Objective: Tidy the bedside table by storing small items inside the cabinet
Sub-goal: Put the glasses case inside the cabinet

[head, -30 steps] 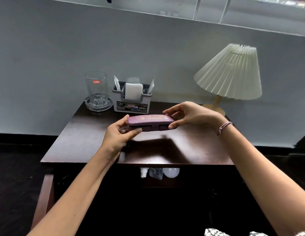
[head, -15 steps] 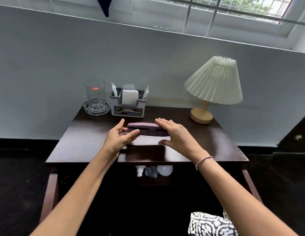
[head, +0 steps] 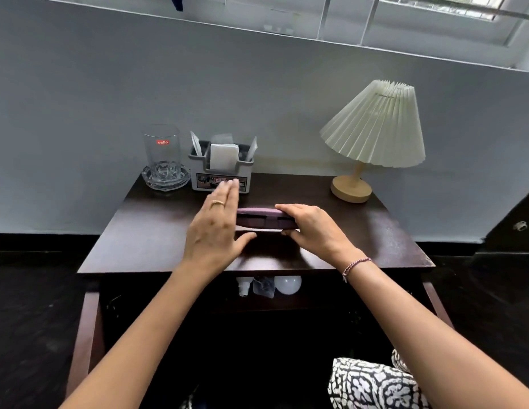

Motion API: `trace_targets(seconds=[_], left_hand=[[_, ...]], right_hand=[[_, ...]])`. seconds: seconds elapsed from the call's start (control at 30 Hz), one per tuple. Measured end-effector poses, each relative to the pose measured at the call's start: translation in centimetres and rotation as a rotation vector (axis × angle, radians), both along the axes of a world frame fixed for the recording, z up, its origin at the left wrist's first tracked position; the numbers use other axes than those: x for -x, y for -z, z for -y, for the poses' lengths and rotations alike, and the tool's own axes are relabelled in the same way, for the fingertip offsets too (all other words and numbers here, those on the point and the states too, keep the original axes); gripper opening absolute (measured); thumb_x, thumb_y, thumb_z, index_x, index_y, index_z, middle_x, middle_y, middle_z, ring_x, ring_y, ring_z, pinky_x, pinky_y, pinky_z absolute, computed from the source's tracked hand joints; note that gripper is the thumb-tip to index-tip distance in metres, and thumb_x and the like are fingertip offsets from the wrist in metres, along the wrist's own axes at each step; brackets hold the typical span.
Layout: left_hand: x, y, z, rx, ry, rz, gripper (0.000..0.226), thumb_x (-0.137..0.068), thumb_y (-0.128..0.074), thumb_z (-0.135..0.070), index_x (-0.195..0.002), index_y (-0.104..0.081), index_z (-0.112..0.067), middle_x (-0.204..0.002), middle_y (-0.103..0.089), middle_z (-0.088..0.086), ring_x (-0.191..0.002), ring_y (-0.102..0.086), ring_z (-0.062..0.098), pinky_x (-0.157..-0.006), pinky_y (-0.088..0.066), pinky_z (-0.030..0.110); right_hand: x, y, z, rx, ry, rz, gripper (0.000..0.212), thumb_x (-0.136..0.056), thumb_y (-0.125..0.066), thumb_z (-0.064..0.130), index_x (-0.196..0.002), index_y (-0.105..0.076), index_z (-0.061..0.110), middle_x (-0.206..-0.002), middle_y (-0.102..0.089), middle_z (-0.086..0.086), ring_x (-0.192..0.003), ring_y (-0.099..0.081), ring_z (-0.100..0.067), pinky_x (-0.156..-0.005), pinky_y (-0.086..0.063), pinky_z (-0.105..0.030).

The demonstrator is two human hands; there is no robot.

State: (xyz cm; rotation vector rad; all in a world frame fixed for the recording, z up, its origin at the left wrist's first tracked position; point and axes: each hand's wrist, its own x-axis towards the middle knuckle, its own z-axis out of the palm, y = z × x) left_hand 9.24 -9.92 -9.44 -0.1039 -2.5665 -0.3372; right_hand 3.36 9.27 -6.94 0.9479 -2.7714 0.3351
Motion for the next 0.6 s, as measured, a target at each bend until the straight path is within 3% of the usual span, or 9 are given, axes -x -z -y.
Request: trace_targets(seconds=[0.07, 0.17, 0.3, 0.43, 0.6], left_hand=[[-0.4, -0.1, -0.8, 0.198, 0.026, -0.024, 0.091, -0.073, -0.074, -0.028, -0.145, -0.024, -0.002, -0.149, -0.035, 0.015, -0.140, -0.032, 0.025, -0.115, -0.021, 0.038], [-0.7, 0.1, -1.7, 0.313, 0.012, -0.080, 0.065, -0.078, -0.060, -0.004, -0.139, -0.037, 0.001, -0.143, -0.044, 0.016, -0.134, -0.041, 0.026, -0.114, -0.027, 0.042], [-0.9, -0.1, -1.9, 0.346, -0.017, -0.101, 0.049, -0.079, -0.060, 0.001, -0.128, -0.054, 0.000, -0.129, -0.059, 0.016, -0.123, -0.054, 0.025, -0.106, -0.041, 0.040], [-1.1, -0.3, -1.5, 0.303, -0.026, -0.092, 0.045, -0.075, -0.062, 0.006, -0.120, -0.061, 0.001, -0.120, -0.065, 0.017, -0.116, -0.060, 0.027, -0.099, -0.048, 0.040], [-1.6, -0.9, -1.4, 0.277, -0.041, -0.057, 0.043, -0.072, -0.065, 0.007, -0.114, -0.065, -0.001, -0.112, -0.069, 0.014, -0.109, -0.064, 0.024, -0.096, -0.051, 0.037]], right_hand=[[0.0, 0.1, 0.3, -0.007, -0.010, -0.006, 0.056, -0.082, -0.065, 0.012, -0.135, -0.048, 0.013, -0.133, -0.058, -0.005, -0.120, -0.055, -0.024, -0.100, -0.043, -0.033], [-0.3, 0.2, 1.0, -0.012, -0.043, -0.026, 0.056, -0.081, -0.063, 0.010, -0.135, -0.048, 0.013, -0.135, -0.056, -0.003, -0.121, -0.054, -0.023, -0.101, -0.043, -0.032], [-0.9, 0.5, 1.9, 0.015, -0.094, -0.040, 0.055, -0.082, -0.060, 0.005, -0.135, -0.048, 0.011, -0.136, -0.055, -0.004, -0.122, -0.053, -0.023, -0.103, -0.042, -0.033], [-1.5, 0.7, 2.5, 0.014, -0.102, -0.096, 0.055, -0.083, -0.061, 0.005, -0.136, -0.045, 0.008, -0.138, -0.053, -0.006, -0.124, -0.051, -0.023, -0.111, -0.030, -0.028], [-2.0, 1.4, 4.0, -0.114, -0.037, -0.225, 0.064, -0.090, -0.050, 0.014, -0.147, -0.023, 0.007, -0.149, -0.038, -0.011, -0.139, -0.034, -0.024, -0.118, -0.017, -0.035]])
